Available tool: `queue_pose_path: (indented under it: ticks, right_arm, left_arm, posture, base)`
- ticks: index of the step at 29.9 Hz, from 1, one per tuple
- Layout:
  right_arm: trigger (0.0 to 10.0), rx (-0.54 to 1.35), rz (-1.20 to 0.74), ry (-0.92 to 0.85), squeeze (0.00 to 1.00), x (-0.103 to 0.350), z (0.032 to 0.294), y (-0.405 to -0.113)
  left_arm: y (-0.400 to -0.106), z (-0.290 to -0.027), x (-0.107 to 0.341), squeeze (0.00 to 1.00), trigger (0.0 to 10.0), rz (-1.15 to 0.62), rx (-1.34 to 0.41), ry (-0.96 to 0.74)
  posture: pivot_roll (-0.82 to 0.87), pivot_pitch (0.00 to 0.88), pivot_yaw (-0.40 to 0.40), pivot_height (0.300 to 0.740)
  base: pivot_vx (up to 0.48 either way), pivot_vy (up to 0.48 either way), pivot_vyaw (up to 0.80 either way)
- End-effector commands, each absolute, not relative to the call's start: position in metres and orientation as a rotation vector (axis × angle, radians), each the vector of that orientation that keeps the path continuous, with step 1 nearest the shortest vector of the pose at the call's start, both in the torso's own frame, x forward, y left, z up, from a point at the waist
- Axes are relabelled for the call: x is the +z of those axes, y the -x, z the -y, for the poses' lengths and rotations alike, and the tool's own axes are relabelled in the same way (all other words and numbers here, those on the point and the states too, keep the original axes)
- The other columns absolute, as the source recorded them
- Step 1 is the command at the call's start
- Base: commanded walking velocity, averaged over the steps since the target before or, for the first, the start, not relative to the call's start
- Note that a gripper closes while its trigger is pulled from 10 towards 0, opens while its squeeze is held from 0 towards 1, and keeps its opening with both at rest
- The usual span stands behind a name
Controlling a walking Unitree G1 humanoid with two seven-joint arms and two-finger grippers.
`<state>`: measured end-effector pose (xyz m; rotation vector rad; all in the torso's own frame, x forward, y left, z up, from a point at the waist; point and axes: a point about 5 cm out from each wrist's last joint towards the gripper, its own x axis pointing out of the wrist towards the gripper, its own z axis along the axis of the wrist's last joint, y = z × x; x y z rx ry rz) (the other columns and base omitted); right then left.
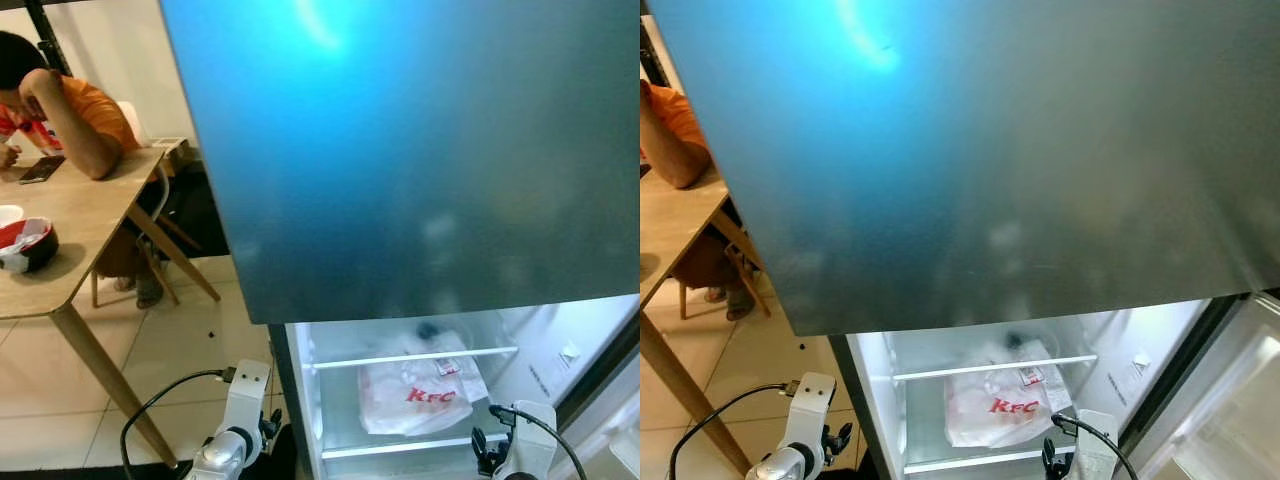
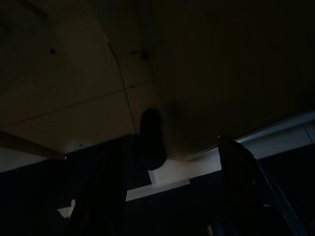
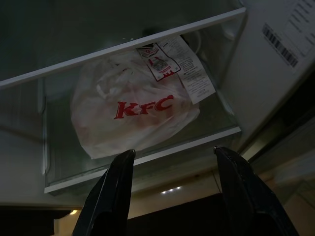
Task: Restocking fridge
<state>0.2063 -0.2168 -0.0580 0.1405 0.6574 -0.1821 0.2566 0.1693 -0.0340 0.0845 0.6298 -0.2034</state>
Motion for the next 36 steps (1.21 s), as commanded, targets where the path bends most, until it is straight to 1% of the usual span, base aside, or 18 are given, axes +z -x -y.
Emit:
queue_pose_path:
  ticks: [1,11,22,36]
  right_arm:
    - [10.0,-0.183,-0.646,-0.144,0.0,-0.057,0.216,-0.207]
    - [10.0,-0.183,-0.676,-0.15,0.0,-0.06,0.216,-0.204]
    - [10.0,-0.155,-0.804,-0.103,0.0,-0.071,0.214,-0.192]
    - [10.0,-0.171,-0.8,-0.098,0.0,-0.07,0.219,-0.192]
  left_arm:
    - [-0.254,-0.17,-0.036,0.0,10.0,-0.639,-0.204,-0.093]
    - [-0.254,-0.17,-0.036,0.0,10.0,-0.634,-0.202,-0.092]
    - [-0.249,-0.167,-0.041,0.0,10.0,-0.667,-0.217,-0.087]
    - [-0.247,-0.168,-0.042,0.0,10.0,-0.675,-0.213,-0.079]
  posture:
    - [-0.09,0.019,0.034,0.74]
    - [-0.09,0.007,0.032,0.74]
    - [-0.09,0.0,0.026,0.74]
    - [-0.09,0.0,0.021,0.74]
  base:
    - [0.0,0.0,0.0]
    - [0.0,0.0,0.0]
    - [0.0,0.0,0.0]
    - [0.0,0.0,0.0]
